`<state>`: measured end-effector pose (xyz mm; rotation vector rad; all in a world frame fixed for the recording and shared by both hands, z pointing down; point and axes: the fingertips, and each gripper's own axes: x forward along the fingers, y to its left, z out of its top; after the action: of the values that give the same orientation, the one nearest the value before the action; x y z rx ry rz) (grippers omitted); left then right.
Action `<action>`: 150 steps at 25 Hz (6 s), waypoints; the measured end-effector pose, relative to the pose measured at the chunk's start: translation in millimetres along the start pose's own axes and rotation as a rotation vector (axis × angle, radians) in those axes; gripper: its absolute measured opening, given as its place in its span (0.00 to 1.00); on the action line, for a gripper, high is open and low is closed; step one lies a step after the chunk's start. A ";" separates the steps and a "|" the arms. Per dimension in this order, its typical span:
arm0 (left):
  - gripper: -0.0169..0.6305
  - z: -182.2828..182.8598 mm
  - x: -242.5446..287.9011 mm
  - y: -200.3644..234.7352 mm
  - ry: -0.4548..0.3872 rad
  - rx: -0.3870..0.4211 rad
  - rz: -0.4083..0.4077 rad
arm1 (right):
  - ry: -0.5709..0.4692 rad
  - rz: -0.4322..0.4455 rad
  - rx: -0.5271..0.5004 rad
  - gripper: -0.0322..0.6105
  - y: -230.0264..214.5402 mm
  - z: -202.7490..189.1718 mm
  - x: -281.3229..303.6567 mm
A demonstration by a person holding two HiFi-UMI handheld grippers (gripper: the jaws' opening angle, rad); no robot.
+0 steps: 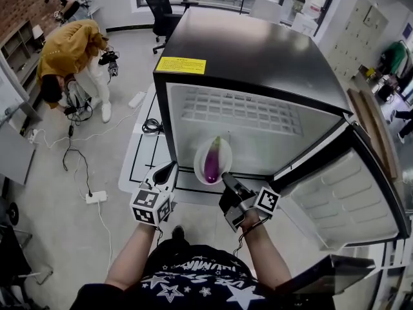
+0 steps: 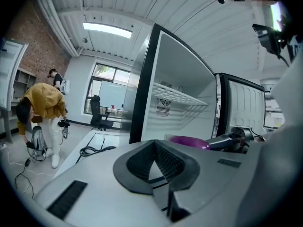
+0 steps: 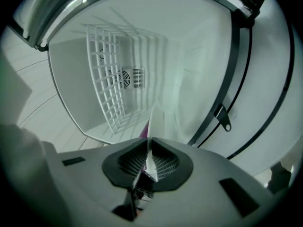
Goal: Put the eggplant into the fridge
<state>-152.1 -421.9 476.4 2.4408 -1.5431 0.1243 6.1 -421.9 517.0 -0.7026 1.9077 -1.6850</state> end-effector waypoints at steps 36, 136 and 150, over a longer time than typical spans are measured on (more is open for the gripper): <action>0.04 3.3 20.6 37.3 0.000 -0.008 -0.039 | 0.013 -0.142 -0.031 0.08 -53.2 45.4 87.2; 0.04 -62.9 -52.9 -164.5 0.101 -0.027 0.031 | 0.225 -0.234 -0.478 0.06 -9.1 -24.9 -112.9; 0.04 -86.9 -123.3 -168.8 0.123 -0.048 -0.085 | 0.089 -0.314 -0.508 0.06 -1.1 -83.4 -156.5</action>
<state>-48.8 -222.9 507.3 2.4090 -1.3739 0.2150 67.1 -256.0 532.0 -1.1880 2.4238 -1.4186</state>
